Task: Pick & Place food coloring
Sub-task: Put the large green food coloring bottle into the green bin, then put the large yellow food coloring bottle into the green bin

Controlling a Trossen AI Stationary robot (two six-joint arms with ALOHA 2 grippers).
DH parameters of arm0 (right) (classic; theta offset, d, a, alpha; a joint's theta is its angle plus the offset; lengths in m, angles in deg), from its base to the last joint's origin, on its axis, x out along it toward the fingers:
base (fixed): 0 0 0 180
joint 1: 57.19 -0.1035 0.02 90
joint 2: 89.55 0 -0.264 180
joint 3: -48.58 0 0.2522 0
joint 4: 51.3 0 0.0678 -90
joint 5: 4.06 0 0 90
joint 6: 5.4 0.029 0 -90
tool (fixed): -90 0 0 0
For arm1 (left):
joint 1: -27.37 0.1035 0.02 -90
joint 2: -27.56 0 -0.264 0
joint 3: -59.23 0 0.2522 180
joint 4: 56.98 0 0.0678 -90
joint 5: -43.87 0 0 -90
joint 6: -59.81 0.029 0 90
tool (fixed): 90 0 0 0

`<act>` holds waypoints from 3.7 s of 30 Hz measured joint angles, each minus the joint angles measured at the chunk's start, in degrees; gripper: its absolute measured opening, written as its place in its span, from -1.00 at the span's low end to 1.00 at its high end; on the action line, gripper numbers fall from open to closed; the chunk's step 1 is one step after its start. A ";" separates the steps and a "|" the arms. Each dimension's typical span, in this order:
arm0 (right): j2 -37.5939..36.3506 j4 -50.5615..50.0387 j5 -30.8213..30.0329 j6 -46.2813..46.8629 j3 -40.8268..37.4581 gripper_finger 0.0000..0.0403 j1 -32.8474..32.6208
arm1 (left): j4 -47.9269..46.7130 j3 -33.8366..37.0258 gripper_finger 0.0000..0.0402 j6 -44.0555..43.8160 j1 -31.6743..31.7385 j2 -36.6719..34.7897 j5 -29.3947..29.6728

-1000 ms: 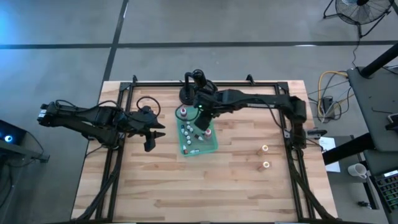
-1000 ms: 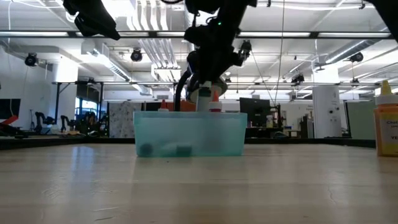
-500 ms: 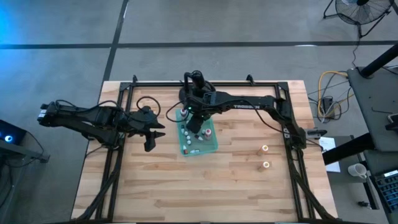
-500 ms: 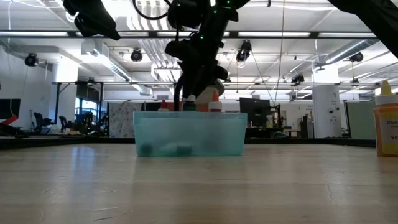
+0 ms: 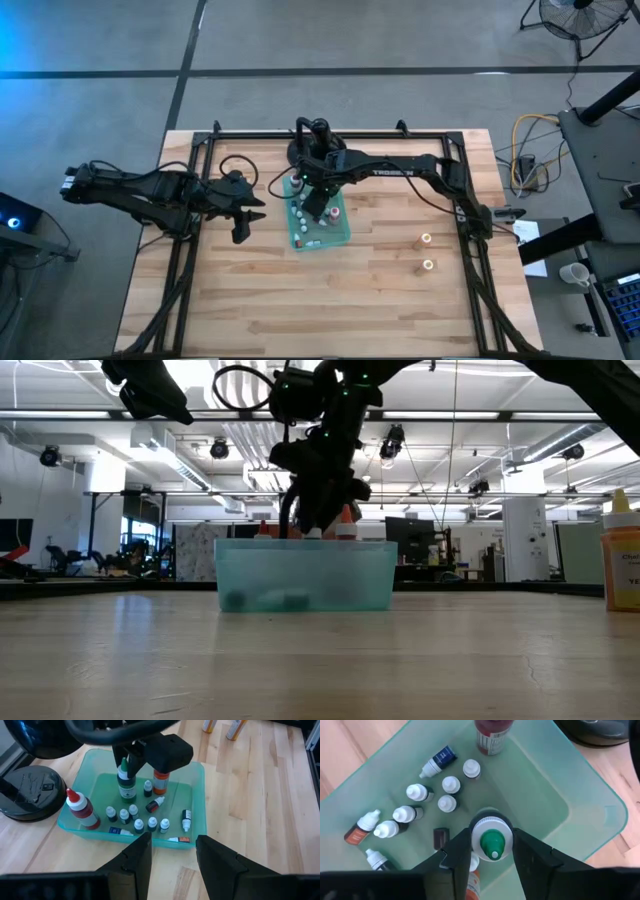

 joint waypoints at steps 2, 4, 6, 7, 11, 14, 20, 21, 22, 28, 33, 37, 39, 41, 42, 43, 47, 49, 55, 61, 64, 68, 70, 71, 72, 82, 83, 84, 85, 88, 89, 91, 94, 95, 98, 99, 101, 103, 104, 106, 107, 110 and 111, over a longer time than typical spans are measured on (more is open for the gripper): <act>0.00 -0.12 0.00 0.02 0.03 -0.33 -0.02 | 0.00 0.00 -0.37 0.00 0.00 0.00 0.00; 0.00 -0.08 0.00 0.10 0.37 -0.26 -0.02 | 0.00 0.00 -0.37 0.00 0.00 0.00 0.00; -0.02 -0.07 0.01 0.18 0.57 -0.18 -0.02 | 0.00 0.00 -0.37 0.00 0.00 0.00 0.00; -0.02 -0.12 0.02 0.18 0.65 -0.14 -0.02 | 0.00 0.00 -0.37 0.02 0.00 0.00 0.00; -0.16 -0.34 0.01 -0.53 1.32 0.00 -0.03 | 0.00 0.00 -0.37 0.02 0.00 0.00 0.00; -1.13 -1.67 -0.05 -2.10 2.49 0.07 -0.16 | 0.00 0.00 -0.37 0.02 0.00 0.00 0.02; -7.17 -10.65 0.51 -9.15 4.14 0.09 -2.21 | 0.00 0.08 -0.37 0.01 0.00 0.02 0.02; -8.52 -12.52 0.84 -9.91 4.13 0.09 -2.80 | 0.00 0.07 -0.37 0.02 -0.01 0.02 0.02; -10.02 -14.34 1.07 -10.02 3.99 0.08 -3.43 | 0.00 0.09 -0.37 0.02 0.00 0.02 0.02; -19.80 -23.09 -1.02 -5.07 -0.07 0.05 -7.09 | 0.02 0.09 -0.37 0.27 -0.04 0.02 0.02; -28.89 -25.14 -1.66 4.83 -11.09 0.05 -9.65 | 0.08 0.09 -0.37 0.70 -0.04 0.02 0.02; -36.29 -25.18 -1.64 12.42 -22.47 0.05 -13.88 | 0.09 0.09 -0.37 0.72 -0.04 0.02 0.02; -39.44 -25.13 -1.55 16.07 -27.40 0.05 -16.63 | 0.09 0.09 -0.37 0.72 -0.04 0.02 0.02; -42.06 -25.07 -1.30 18.77 -30.95 0.05 -19.55 | 0.08 0.09 -0.37 0.72 -0.04 0.02 0.01; -43.06 -25.03 -1.15 19.36 -32.24 0.05 -20.80 | 0.04 0.09 -0.37 0.72 -0.04 0.02 0.00; -43.98 -25.03 -1.09 19.26 -33.52 0.05 -22.05 | 0.04 0.09 -0.37 0.72 -0.04 0.02 0.00; -46.45 -25.78 -0.85 18.47 -38.25 0.04 -25.54 | 0.04 0.09 -0.37 0.79 -0.04 0.02 0.00; -47.49 -25.73 0.34 18.63 -40.29 0.04 -26.41 | 0.02 0.09 -0.37 1.25 -0.04 0.02 0.00; -49.23 -25.51 3.28 18.01 -44.60 0.04 -27.65 | 0.04 0.09 -0.37 1.81 -0.02 0.02 0.00; -49.62 -25.76 3.87 11.35 -48.07 0.04 -27.95 | 0.04 0.10 -0.37 1.80 0.00 0.02 0.00; -49.62 -25.28 4.70 11.09 -48.22 0.04 -27.97 | 0.19 0.30 -0.37 1.70 0.00 0.02 0.00; -49.62 -24.14 4.31 7.95 -48.19 0.04 -27.95 | 0.22 0.86 -0.37 1.39 0.00 0.02 0.37; -49.57 -23.55 3.36 5.30 -48.47 0.04 -27.95 | 0.21 0.96 -0.37 1.10 0.02 0.02 0.69; -49.48 -23.50 2.88 4.27 -48.83 0.04 -27.97 | 0.24 0.96 -0.37 0.98 0.02 0.02 1.16; -49.46 -23.53 2.79 3.30 -49.34 0.04 -27.97 | 0.24 0.96 -0.37 0.92 0.02 0.02 1.97; -49.44 -17.95 3.26 0.11 -54.55 0.04 -27.95 | 0.26 0.96 -0.37 1.00 2.26 0.02 4.83; -49.44 -17.10 3.28 -0.11 -54.85 0.04 -27.95 | 0.26 0.96 -0.37 1.01 2.58 0.02 4.81; -49.44 -16.44 3.30 -0.23 -55.15 0.04 -27.95 | 0.26 0.96 -0.37 1.01 2.86 0.02 4.81; -49.44 -16.00 3.30 -0.26 -55.42 0.04 -27.95 | 0.26 0.96 -0.37 1.01 3.08 0.02 4.81; -49.44 -15.98 3.30 -0.26 -56.21 0.04 -27.95 | 0.26 0.96 -0.37 0.83 3.43 0.02 4.79; -49.44 -16.01 3.31 -0.28 -56.45 0.04 -27.95 | 0.26 0.96 -0.37 0.81 3.43 0.02 4.79; -49.44 -15.94 3.32 -0.28 -56.81 0.04 -27.95 | 0.26 0.96 -0.37 0.81 3.43 0.02 4.77; -49.44 -14.93 3.32 -0.27 -57.49 0.04 -27.95 | 0.26 0.96 -0.37 0.79 3.45 0.02 4.76; -49.42 -14.73 3.34 -0.28 -57.69 0.04 -27.95 | 0.26 0.96 -0.37 0.79 3.45 0.02 4.76; -49.40 -14.53 3.27 -0.26 -58.13 0.04 -27.95 | 0.26 0.96 -0.37 0.76 3.45 0.02 4.74; -49.40 -14.56 3.20 -0.25 -58.22 0.04 -27.95 | 0.26 0.96 -0.37 0.74 3.45 0.02 4.74; -49.38 -14.51 3.06 -0.25 -58.25 0.04 -27.93 | 0.26 0.96 -0.37 0.60 3.45 0.02 4.74; -49.39 -14.51 3.02 -0.25 -58.25 0.04 -27.93 | 0.26 0.96 -0.37 0.45 3.50 0.02 4.72; -49.38 -14.42 3.02 -0.25 -58.25 0.04 -27.93 | 0.26 0.96 -0.37 0.42 3.50 0.02 4.72; -49.40 -14.24 2.94 -0.25 -58.25 0.01 -27.93 | 0.26 0.96 -0.37 0.42 3.50 0.02 4.72; -49.38 -14.06 2.71 -0.27 -58.27 -0.01 -27.93 | 0.26 0.96 -0.37 0.42 3.57 0.02 4.72; -49.38 -13.44 2.04 -0.52 -58.27 -0.11 -27.93 | 0.28 0.96 -0.37 0.42 3.78 0.02 4.72; -49.40 -13.22 1.84 -0.59 -58.28 -0.15 -27.93 | 0.28 0.96 -0.37 0.42 3.78 0.02 4.72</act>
